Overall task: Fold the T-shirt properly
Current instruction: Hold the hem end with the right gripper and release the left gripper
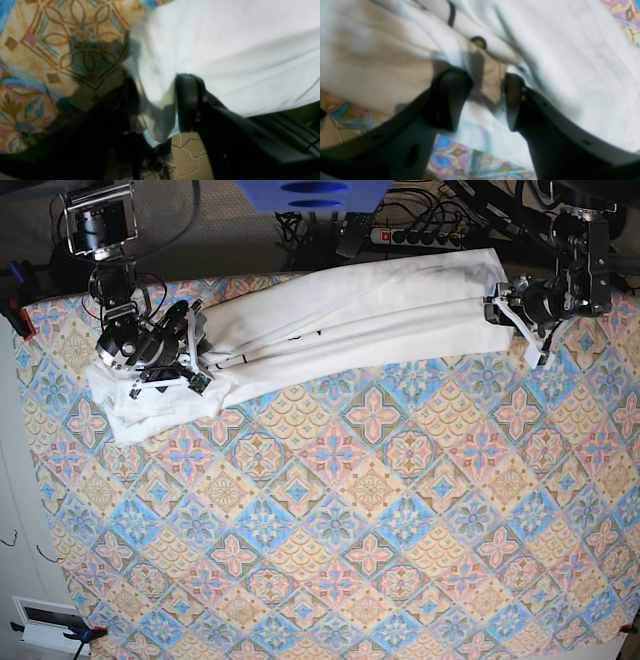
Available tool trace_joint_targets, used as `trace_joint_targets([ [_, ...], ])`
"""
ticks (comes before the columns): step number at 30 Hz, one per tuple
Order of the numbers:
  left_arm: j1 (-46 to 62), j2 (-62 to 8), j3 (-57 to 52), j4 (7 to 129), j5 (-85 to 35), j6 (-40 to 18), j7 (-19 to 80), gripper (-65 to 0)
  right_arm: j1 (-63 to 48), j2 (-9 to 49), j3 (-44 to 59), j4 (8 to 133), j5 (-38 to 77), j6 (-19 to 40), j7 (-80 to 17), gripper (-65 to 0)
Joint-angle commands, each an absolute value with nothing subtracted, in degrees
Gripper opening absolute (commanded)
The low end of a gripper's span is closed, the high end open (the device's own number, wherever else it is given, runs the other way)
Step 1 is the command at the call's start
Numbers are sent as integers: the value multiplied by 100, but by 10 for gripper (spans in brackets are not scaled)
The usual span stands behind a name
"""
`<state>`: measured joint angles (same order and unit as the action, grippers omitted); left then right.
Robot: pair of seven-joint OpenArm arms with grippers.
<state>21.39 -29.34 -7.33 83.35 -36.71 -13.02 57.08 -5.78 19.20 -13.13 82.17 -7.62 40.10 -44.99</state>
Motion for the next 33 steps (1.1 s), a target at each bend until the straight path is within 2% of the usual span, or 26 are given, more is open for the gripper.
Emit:
trace_joint_targets([
  [1,2360,-2976,-725,8259,-3275,-1103,6053,-380,-505,1877,-1367,8145,-752,4000,-4453,-369],
  [7,2756,-2985,-1411,8497,-3275,-1103,6070,-379,-426,1877,-1376,8110,-752,4000,-4453,-369],
  [11,2738,-2985,-1429,8549,-3275,-1112,6448,-377,-426,1877,-1385,8110,-752,4000,-4453,-369],
  [14,2730,-2985,-1411,8541,-3275,-1112,6448,-350,-426,1877,-1385,8110,-752,4000,-4453,-369],
  [22,2527,-2800,-1385,8505,-3213,-1112,6448,-353,-426,1877,-1376,8154,-760,4000,-4453,-369],
  [24,2457,-2738,-1385,8497,-3204,-1112,6448,-392,-426,1877,-1376,8154,-760,4000,-4453,-369],
  [28,2264,-2633,-1262,8497,-3248,-1112,6448,-557,-426,1877,-1376,8163,-760,4000,-4453,-369],
  [33,2018,-2484,-1314,8541,-3266,-1112,6440,-650,-426,1877,-1367,8163,-760,4000,-4453,-369],
])
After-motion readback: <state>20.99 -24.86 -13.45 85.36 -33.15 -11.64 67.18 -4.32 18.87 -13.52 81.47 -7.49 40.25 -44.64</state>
